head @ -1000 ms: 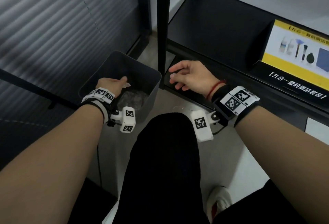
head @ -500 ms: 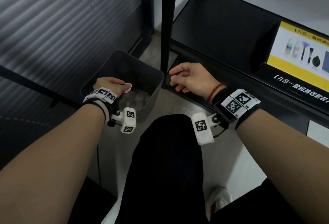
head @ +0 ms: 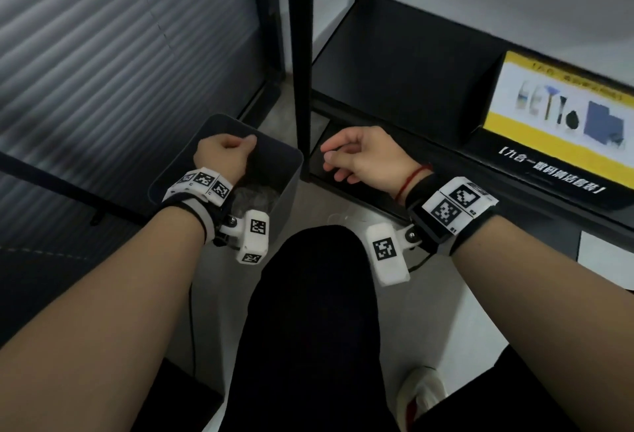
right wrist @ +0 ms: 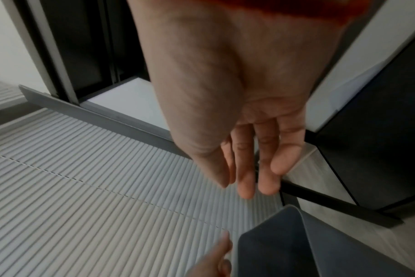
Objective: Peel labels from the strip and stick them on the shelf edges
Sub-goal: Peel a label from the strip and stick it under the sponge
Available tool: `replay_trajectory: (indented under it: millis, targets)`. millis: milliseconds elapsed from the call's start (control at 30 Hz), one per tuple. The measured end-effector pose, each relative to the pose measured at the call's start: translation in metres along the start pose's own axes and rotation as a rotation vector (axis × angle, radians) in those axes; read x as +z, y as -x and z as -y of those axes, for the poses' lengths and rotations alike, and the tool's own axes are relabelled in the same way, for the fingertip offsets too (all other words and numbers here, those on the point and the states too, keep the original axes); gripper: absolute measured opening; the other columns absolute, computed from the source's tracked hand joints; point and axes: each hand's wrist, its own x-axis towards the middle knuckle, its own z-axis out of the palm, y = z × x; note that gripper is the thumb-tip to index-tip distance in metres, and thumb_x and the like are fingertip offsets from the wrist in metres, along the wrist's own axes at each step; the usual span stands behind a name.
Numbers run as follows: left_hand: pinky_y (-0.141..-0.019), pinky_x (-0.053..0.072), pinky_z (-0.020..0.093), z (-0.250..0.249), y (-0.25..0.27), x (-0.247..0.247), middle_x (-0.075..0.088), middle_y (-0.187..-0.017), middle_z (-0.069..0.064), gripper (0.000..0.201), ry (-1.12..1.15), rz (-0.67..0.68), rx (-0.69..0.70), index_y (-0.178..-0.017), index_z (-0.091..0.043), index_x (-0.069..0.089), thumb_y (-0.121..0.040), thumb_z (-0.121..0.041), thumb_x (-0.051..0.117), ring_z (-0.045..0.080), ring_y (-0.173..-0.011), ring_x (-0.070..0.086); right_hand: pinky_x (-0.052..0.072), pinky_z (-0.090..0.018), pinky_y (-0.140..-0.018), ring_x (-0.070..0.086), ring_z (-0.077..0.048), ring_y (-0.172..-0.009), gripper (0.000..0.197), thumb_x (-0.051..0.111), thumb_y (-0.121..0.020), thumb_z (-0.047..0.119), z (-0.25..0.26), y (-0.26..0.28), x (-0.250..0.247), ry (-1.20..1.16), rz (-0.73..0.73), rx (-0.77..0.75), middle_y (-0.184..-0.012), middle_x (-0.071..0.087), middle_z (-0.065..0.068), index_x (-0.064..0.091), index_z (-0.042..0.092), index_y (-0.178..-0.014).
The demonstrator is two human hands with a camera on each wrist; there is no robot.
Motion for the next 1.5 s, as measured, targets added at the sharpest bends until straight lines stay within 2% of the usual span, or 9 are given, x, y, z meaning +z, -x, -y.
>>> replay_trajectory:
  millis: [100, 200, 433, 533, 733, 1033, 1233, 1333, 1500]
  targets:
    - [-0.070, 0.054, 0.041, -0.065, 0.019, 0.016, 0.057, -0.052, -0.009, 0.037, 0.109, 0.002, 0.170, -0.064, -0.026, 0.069, -0.077, -0.061, 0.066, 0.021, -0.059, 0.057, 0.050, -0.016, -0.056, 0.066, -0.009, -0.064, 0.015, 0.066, -0.095, 0.013, 0.021, 0.013, -0.025, 0.016, -0.033, -0.055, -0.086, 0.075, -0.003, 0.069, 0.009, -0.108]
    - [-0.053, 0.042, 0.025, -0.139, 0.053, 0.031, 0.051, -0.038, -0.009, 0.042, 0.203, 0.084, 0.330, -0.054, -0.024, 0.063, -0.088, -0.048, 0.066, 0.010, -0.040, 0.050, 0.047, -0.016, -0.053, 0.063, -0.010, -0.061, 0.013, 0.065, -0.095, 0.011, 0.049, 0.030, -0.056, 0.010, -0.094, -0.123, -0.082, 0.072, -0.003, 0.069, 0.006, -0.107]
    - [-0.056, 0.038, 0.014, -0.245, 0.140, 0.051, 0.054, -0.053, -0.009, 0.037, 0.195, 0.169, 0.792, -0.061, -0.023, 0.053, -0.095, -0.033, 0.066, -0.001, -0.048, 0.047, 0.048, -0.019, -0.050, 0.064, -0.012, -0.060, 0.014, 0.065, -0.091, 0.008, 0.104, 0.094, -0.127, 0.090, -0.232, -0.269, -0.077, 0.072, -0.003, 0.068, 0.016, -0.080]
    - [-0.056, 0.036, 0.014, -0.274, 0.175, 0.050, 0.052, -0.053, -0.010, 0.035, 0.227, 0.138, 1.005, -0.063, -0.026, 0.050, -0.095, -0.035, 0.063, 0.002, -0.049, 0.047, 0.050, -0.023, -0.049, 0.064, -0.017, -0.060, 0.008, 0.063, -0.089, 0.001, 0.114, 0.125, -0.151, 0.117, -0.254, -0.291, -0.071, 0.069, -0.002, 0.068, 0.004, -0.084]
    - [-0.059, 0.039, 0.018, -0.322, 0.215, 0.051, 0.058, -0.060, 0.004, 0.034, 0.239, 0.004, 1.277, -0.068, -0.009, 0.060, -0.094, -0.030, 0.066, 0.015, -0.058, 0.051, 0.047, -0.019, -0.045, 0.063, -0.019, -0.060, 0.020, 0.065, -0.090, 0.005, 0.130, 0.173, -0.188, 0.167, -0.297, -0.342, -0.072, 0.069, -0.005, 0.062, 0.015, -0.073]
    - [-0.067, 0.038, 0.023, -0.360, 0.223, 0.063, 0.057, -0.075, -0.004, 0.010, 0.073, 0.055, 1.282, -0.086, -0.020, 0.064, -0.089, -0.027, 0.072, 0.000, -0.061, 0.044, 0.046, -0.020, -0.045, 0.059, -0.014, -0.051, 0.011, 0.067, -0.095, 0.016, 0.151, 0.221, -0.245, 0.140, -0.471, -0.384, -0.068, 0.068, -0.003, 0.071, 0.006, -0.090]
    - [-0.071, 0.043, 0.024, -0.393, 0.244, 0.073, 0.063, -0.075, -0.008, 0.009, 0.024, 0.094, 1.219, -0.085, -0.027, 0.063, -0.087, -0.027, 0.072, 0.006, -0.066, 0.054, 0.048, -0.023, -0.051, 0.058, -0.011, -0.050, 0.013, 0.071, -0.089, 0.019, 0.156, 0.249, -0.306, 0.206, -0.827, -0.337, -0.066, 0.067, -0.001, 0.070, 0.010, -0.080]
    - [-0.071, 0.042, 0.021, -0.403, 0.259, 0.079, 0.065, -0.075, -0.008, 0.010, -0.006, 0.131, 1.229, -0.084, -0.027, 0.062, -0.088, -0.026, 0.072, 0.001, -0.064, 0.053, 0.047, -0.027, -0.071, 0.061, -0.012, -0.066, 0.020, 0.074, -0.085, 0.032, 0.140, 0.270, -0.339, 0.505, -0.960, -0.145, -0.076, 0.069, 0.002, 0.074, 0.014, -0.092]
    - [-0.073, 0.050, 0.027, -0.407, 0.268, 0.088, 0.062, -0.072, -0.011, 0.007, -0.004, 0.143, 1.205, -0.087, -0.025, 0.065, -0.090, -0.029, 0.071, 0.007, -0.067, 0.056, 0.047, -0.031, -0.091, 0.060, -0.020, -0.099, 0.070, 0.079, -0.073, 0.057, 0.114, 0.298, -0.351, 0.810, -0.829, 0.113, -0.112, 0.068, -0.004, 0.059, 0.017, -0.127]
